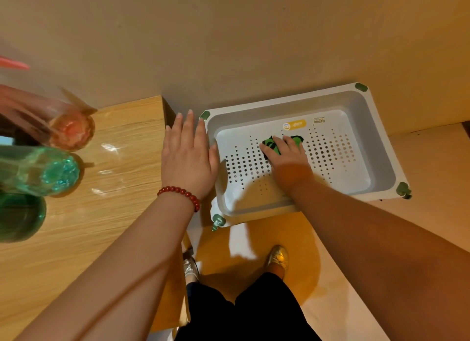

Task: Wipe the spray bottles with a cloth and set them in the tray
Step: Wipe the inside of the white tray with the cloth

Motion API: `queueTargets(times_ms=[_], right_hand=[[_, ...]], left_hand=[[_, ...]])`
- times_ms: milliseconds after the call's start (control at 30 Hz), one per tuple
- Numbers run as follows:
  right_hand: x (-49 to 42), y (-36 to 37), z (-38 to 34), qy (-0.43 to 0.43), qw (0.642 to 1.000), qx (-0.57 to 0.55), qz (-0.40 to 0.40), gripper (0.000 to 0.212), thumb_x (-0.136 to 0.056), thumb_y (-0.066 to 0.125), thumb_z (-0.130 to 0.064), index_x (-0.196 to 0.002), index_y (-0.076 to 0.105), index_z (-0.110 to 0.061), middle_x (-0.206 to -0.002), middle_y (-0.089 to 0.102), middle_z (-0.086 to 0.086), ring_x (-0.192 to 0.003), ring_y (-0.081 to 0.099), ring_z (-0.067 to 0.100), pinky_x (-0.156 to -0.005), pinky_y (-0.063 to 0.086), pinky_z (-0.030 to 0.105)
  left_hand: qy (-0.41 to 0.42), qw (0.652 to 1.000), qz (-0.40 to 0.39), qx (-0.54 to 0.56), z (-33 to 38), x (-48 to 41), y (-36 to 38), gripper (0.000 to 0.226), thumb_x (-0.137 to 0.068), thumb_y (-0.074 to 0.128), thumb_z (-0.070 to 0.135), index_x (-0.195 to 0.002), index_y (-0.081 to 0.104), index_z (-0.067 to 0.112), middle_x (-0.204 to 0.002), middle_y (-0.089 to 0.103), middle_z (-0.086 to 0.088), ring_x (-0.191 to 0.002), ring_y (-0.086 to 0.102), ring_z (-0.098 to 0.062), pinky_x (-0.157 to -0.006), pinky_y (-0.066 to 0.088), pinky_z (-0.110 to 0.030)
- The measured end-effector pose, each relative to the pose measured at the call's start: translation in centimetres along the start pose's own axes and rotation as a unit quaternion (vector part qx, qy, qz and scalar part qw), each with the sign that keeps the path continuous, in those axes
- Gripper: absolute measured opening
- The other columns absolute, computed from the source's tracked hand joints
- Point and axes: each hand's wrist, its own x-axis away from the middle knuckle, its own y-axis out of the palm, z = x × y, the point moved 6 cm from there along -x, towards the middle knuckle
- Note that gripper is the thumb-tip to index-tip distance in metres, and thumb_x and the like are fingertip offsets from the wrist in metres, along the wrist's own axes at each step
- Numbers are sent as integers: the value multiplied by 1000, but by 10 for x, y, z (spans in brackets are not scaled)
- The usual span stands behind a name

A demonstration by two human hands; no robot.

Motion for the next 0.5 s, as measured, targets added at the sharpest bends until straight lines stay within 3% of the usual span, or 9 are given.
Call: queueTargets(times_ms=[67,133,267,400,500], right_hand=[[0,-3,-10,-22,998,22,46,60,-56,86,1,-112,70,-13,-110,66,22,-99,63,43,-82,50,60],[2,-7,-22,-44,996,22,71,55,-49,90,-1,-101,73,-13,-97,69,18,-83,67,38,-68,55,51],[5,-28,-43,-53,990,-46,121,58,-52,86,5,-106,72,-13,-100,68,16,-82,65,36,-65,54,42],[15,-62,-65,-77,977,-109,169,61,-55,83,8,-112,69,-12,-107,66,17,-90,64,38,-71,52,45],[22,-81,-76,-74,978,-111,159,65,-57,81,7,-117,66,-13,-111,64,16,-95,62,37,-75,51,46]], left_hand=[[-26,999,-16,-14,-6,-2,6,57,-99,34,35,-151,25,11,-160,14,-12,-149,5,-28,-118,-6,-40],[-34,999,-22,-15,-7,-2,9,58,-98,35,35,-150,27,12,-160,16,-11,-149,7,-28,-118,-6,-42],[-32,999,-18,13,-7,-1,7,53,-98,39,31,-146,35,10,-157,27,-12,-147,17,-28,-118,-3,-44],[-22,998,-20,63,-7,2,-4,51,-99,40,27,-146,35,9,-156,28,-12,-147,17,-28,-119,0,-42],[-32,996,-20,86,-17,6,-16,51,-100,38,26,-147,33,9,-157,27,-12,-147,15,-28,-119,4,-42]])
